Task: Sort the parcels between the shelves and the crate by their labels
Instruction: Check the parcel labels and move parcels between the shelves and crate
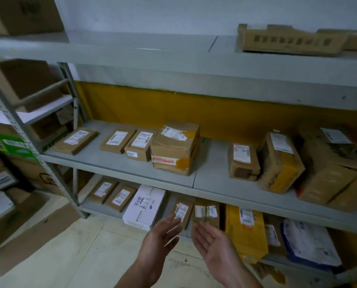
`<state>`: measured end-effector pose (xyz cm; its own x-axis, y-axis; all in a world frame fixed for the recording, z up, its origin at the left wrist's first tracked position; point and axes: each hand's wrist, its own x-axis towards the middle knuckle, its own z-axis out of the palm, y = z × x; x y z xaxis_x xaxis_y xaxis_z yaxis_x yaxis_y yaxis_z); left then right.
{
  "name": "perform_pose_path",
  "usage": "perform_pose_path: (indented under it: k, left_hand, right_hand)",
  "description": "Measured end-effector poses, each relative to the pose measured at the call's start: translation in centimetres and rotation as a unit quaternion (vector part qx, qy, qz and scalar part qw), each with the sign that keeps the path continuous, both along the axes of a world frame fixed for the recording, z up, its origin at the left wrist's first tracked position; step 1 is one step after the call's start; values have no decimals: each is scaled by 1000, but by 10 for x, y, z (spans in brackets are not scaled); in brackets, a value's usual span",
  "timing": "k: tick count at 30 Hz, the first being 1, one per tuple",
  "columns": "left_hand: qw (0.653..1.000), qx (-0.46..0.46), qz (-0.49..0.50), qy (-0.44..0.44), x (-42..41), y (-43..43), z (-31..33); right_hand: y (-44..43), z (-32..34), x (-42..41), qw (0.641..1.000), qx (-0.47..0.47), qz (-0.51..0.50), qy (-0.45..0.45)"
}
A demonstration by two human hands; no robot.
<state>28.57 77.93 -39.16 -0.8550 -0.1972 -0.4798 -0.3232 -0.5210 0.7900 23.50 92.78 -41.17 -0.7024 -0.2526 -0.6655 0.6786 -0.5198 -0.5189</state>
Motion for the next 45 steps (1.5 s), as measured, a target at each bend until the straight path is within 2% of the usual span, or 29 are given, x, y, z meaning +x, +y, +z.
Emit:
perform_pose_path:
  k: [4, 12, 17, 21, 24, 28, 30, 35, 40, 45]
  left_hand:
    - [1000, -4, 10, -7, -65, -37, 0]
    - [1000, -14, -4, -7, -143, -82, 5]
    - [1000, -5, -27, -14, -193, -119, -4]
    - [997, -42, -64, 7, -235, -154, -1]
    - [995, -79, -63, 26, -267, -183, 4]
    - [990, -128, -24, 47, -309, -220, 2]
    - [989, -140, -3, 45, -323, -230, 3]
    - [983, -175, -48, 16, -356, -238, -5]
    - [972, -191, -139, -15, -374, -226, -8]
    - [976, -148, -152, -44, -383, -211, -17]
  right_hand:
    - [-37, -5, -75, 1000, -5, 16, -18]
    - [-77, -9, -156, 1000, 17, 0, -25]
    - [-102, -8, -192, 999, 22, -36, -26]
    - [-122, -4, -216, 994, 26, -106, -1]
    - [-142, 4, -236, 979, 133, -149, 50]
    - [-159, 2, -265, 914, 331, -202, 117]
    - [-164, -1, -276, 897, 378, -188, 130]
    - [-171, -1, -307, 901, 411, -91, 105]
    - [-169, 5, -328, 923, 374, -23, 90]
    - [-164, 2, -338, 933, 349, 35, 85]
